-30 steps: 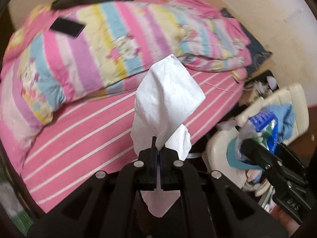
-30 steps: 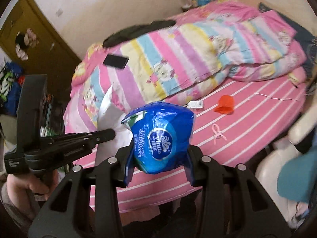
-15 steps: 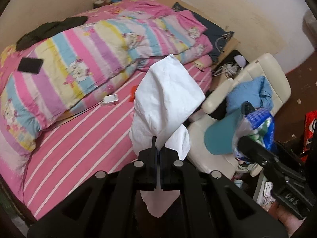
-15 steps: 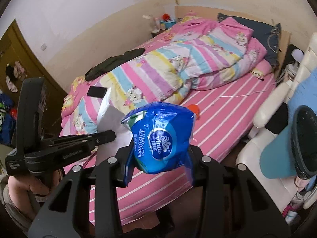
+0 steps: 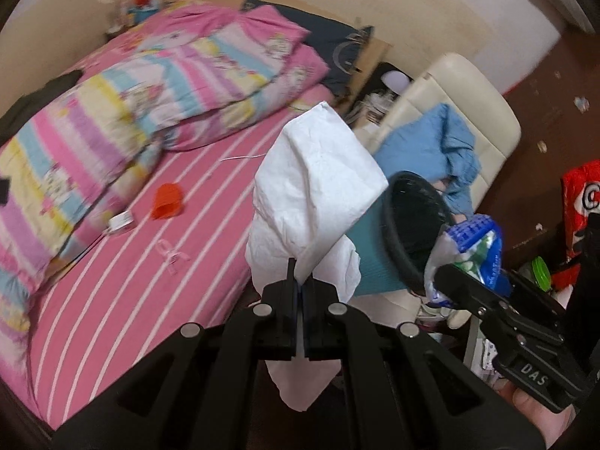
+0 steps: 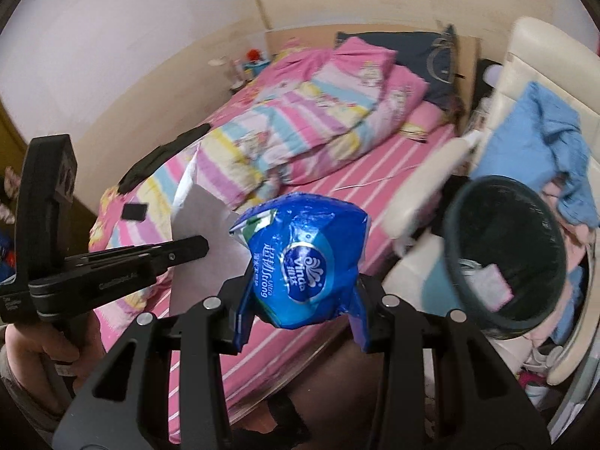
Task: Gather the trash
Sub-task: 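Carry the paper sheet and tissue pack with both tools over the black bin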
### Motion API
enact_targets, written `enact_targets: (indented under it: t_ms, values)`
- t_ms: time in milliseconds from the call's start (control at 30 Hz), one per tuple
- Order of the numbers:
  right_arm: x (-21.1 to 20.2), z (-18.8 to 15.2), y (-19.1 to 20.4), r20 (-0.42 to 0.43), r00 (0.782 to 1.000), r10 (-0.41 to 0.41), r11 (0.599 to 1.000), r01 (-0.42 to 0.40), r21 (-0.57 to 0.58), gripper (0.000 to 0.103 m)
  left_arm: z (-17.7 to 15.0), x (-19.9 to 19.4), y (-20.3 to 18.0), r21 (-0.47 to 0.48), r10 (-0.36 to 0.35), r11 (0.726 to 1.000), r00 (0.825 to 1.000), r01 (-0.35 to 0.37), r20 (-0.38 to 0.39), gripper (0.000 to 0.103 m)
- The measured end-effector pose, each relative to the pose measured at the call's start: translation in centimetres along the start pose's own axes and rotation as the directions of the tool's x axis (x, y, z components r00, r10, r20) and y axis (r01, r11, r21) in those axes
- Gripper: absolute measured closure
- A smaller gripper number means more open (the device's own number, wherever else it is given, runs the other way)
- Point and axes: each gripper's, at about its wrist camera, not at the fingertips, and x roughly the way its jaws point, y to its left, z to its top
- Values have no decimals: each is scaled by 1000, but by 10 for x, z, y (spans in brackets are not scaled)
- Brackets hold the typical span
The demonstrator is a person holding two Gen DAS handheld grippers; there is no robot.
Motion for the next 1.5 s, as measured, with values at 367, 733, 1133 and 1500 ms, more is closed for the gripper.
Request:
enact_targets:
  t_ms: [367,733,1133,1500]
  values:
    - [-11,16,-133,3,999,-45,992,44,120,61,48,69,-127,128,-64,989,997,69,-43,101]
    - [-15,16,-226,-45,996,-78,979,85,186,61,53,132,-201,166,-82,981,988,102,-128,101]
    - [-7,29,-268,-65,995,-72,976,84,199,60,71,169,-239,195,-78,975,983,111,-167,100]
    - [5,37,-282,-96,993,-64,975,83,205,49,81,191,-247,197,-54,976,981,91,-184,98]
